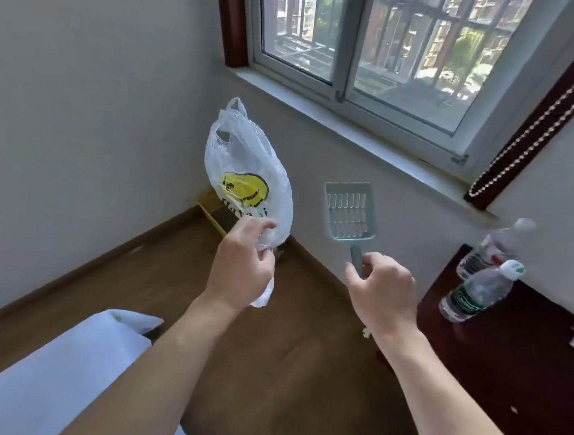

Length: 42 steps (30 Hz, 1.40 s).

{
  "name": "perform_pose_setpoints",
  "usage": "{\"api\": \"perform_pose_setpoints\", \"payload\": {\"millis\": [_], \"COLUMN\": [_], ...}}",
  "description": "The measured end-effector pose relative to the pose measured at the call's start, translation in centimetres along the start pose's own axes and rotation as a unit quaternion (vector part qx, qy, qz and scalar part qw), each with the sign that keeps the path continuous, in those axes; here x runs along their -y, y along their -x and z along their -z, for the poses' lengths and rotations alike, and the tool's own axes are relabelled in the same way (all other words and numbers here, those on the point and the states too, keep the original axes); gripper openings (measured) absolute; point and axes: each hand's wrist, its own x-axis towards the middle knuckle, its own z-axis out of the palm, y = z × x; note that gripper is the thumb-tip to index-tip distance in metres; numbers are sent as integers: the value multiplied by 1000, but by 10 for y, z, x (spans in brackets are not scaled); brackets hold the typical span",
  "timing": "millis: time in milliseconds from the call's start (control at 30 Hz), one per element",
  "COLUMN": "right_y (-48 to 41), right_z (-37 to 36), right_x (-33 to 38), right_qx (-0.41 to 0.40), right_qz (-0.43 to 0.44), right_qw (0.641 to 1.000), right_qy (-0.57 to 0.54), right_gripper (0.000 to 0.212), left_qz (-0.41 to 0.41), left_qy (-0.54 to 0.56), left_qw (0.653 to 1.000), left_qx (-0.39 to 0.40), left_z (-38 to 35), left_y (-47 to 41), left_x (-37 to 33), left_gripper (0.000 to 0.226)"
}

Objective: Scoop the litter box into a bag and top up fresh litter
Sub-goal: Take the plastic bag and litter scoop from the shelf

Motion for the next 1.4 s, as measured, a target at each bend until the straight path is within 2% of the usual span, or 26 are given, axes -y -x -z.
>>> {"api": "perform_pose_setpoints", "payload": {"millis": [400,833,1033,1400], "right_y": [-63,-185,-219,-263], "right_z": [-92,-192,-219,-302], "right_x": [105,189,235,330], "right_qx": [64,135,158,120], "right_qz": [83,142,157,126], "right_qw": [994,979,974,984], "right_qy": [-20,-55,-41,-32], "right_gripper": [23,27,33,31], "left_qz": [48,128,145,109], "left_qy": [-67,-149,-156,-139], "left_qw": [996,976,973,982], "left_qx": [-44,-98,-93,-70], "left_z": [65,80,103,155], "left_y": [-53,-150,-182,-268], "left_x": [108,195,234,348], "left_gripper": [39,38,37,40]}}
